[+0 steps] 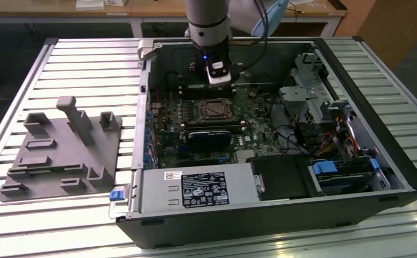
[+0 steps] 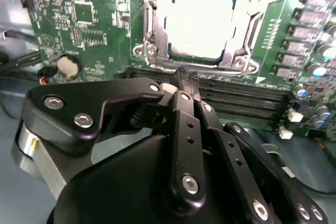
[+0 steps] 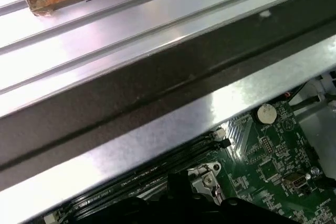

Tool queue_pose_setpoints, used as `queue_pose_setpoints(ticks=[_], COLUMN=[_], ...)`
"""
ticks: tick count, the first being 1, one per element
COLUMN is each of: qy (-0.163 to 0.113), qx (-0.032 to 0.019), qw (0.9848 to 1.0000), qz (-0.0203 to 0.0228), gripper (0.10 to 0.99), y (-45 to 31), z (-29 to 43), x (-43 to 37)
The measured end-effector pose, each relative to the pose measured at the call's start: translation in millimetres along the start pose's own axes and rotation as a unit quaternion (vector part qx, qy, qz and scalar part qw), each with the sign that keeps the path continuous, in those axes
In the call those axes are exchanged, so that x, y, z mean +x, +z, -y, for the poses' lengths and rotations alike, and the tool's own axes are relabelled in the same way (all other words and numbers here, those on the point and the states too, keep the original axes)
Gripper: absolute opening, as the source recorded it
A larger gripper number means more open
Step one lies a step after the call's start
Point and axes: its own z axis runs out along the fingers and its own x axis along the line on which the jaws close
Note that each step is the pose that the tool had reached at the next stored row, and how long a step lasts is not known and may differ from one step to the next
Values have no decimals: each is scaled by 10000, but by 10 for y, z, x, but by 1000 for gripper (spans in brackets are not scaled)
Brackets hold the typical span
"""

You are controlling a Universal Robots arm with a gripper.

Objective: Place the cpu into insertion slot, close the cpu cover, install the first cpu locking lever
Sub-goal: 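Install the first cpu locking lever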

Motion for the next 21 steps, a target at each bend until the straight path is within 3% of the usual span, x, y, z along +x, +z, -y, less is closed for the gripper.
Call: queue_pose_setpoints(ticks=[7,9,12,21], qy=[-41,-47,-49,-43], qx=[348,406,438,464], qw=[9994,9992,9990,9989], qz=[1,2,5,18], gripper=[106,106,106,106], y=[6,6,4,-4], z=[-9,0,36,177], x=[-28,-36,-54,-124])
